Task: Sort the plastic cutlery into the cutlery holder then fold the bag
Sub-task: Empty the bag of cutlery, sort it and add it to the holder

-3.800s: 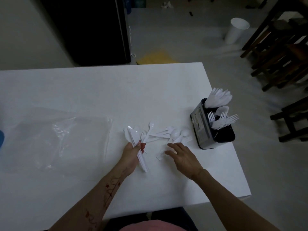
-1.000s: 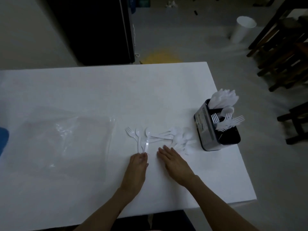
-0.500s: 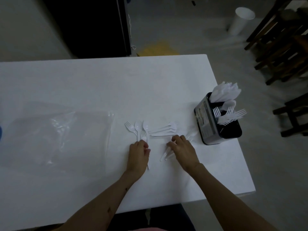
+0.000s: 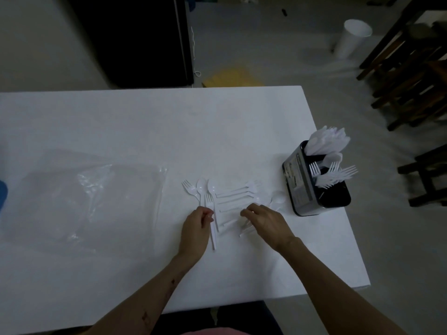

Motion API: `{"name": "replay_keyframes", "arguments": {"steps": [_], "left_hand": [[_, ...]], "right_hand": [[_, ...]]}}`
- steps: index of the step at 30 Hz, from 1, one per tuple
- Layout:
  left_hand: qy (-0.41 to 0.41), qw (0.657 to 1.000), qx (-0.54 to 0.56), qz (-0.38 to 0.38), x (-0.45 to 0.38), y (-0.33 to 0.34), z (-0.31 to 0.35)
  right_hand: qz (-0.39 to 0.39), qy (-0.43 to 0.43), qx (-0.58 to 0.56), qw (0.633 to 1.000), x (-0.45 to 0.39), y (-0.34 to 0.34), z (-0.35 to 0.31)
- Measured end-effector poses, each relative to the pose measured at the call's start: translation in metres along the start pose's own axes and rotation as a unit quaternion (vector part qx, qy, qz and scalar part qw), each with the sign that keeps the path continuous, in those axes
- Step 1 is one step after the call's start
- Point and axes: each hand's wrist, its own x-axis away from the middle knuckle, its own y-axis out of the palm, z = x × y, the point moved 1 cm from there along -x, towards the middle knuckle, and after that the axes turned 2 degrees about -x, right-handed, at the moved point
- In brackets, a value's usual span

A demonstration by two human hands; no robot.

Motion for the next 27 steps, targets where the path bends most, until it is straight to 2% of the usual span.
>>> {"name": "replay_keyframes", "arguments": {"steps": [3, 5, 8, 11, 14, 18, 22, 27], "left_hand": [[-0.033, 0.998, 0.06, -0.009, -0.003, -0.002, 0.013], [-0.042, 0.995, 0.077, -0.042, -0.007, -0.002, 0.023], [-0.099, 0.979, 0.097, -0.151, -0.014, 0.003, 0.038], [-0.16, 0.943, 0.119, -0.265, -0.015, 0.009, 0.045], [-0.165, 0.917, 0.185, -0.313, -0.01, 0.012, 0.043], [-0.178, 0.903, 0.256, -0.296, -0.006, 0.01, 0.038], [-0.181, 0.935, 0.205, -0.227, -0.01, 0.009, 0.027], [-0.188, 0.947, 0.198, -0.168, -0.009, 0.002, 0.021]], "right_hand": [[0.024, -0.016, -0.01, 1.0, 0.006, -0.001, -0.006], [0.052, -0.041, -0.013, 0.998, 0.008, -0.003, -0.012], [0.093, -0.047, -0.016, 0.994, 0.008, -0.002, -0.019], [0.112, -0.031, -0.038, 0.992, 0.006, 0.002, -0.021], [0.111, -0.028, -0.054, 0.992, 0.005, 0.002, -0.02], [0.09, -0.021, -0.062, 0.994, 0.0, 0.002, -0.019], [0.095, 0.105, -0.08, 0.987, -0.011, 0.006, -0.012], [0.014, 0.129, -0.035, 0.991, -0.024, 0.016, -0.006]]}}
